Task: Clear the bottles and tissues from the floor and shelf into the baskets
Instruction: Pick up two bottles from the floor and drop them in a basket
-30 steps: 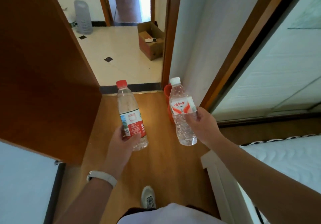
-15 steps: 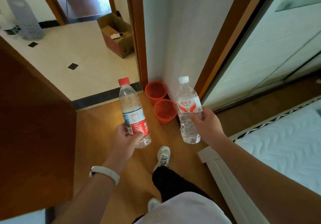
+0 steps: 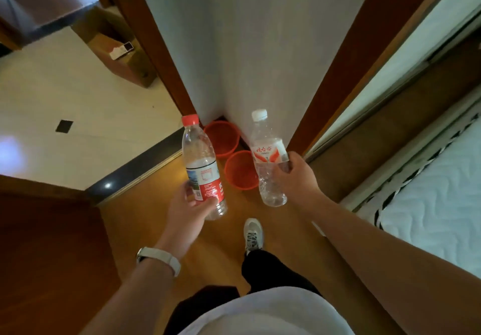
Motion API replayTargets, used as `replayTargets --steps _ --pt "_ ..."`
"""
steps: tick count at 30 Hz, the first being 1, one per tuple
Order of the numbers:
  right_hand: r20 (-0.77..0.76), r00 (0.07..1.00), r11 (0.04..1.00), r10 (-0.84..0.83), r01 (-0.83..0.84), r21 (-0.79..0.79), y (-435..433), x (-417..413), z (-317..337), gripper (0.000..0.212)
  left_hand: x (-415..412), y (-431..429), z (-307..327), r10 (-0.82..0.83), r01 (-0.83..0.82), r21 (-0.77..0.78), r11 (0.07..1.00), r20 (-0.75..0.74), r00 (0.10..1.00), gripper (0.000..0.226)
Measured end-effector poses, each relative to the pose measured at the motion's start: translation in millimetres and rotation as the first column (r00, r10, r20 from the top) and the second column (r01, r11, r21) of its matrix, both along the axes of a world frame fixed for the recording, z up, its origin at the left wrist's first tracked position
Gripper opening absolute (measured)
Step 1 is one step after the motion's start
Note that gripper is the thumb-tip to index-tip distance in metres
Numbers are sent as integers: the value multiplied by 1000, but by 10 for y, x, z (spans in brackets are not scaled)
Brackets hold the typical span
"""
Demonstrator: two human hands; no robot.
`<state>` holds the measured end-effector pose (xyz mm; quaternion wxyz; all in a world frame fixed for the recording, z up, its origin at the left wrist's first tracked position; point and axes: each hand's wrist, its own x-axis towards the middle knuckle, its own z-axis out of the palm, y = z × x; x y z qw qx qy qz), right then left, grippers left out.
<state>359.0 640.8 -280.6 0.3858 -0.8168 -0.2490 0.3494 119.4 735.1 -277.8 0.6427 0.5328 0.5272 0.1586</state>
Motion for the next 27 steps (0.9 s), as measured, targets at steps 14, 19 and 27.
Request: replayTargets --steps 14,19,27 --pt "-24 962 953 -273 267 -145 717 -8 -658 18 492 1190 -796 -328 316 -90 945 -201 923 64" --pt "-22 900 894 -435 428 -130 991 -168 -1228 14 665 1630 -1527 -488 470 -130 873 -224 844 68" --pt "-49 827 826 -560 553 -110 1380 -214 -2785 14 970 2041 -3108 -562 555 -108 825 -260 785 65"
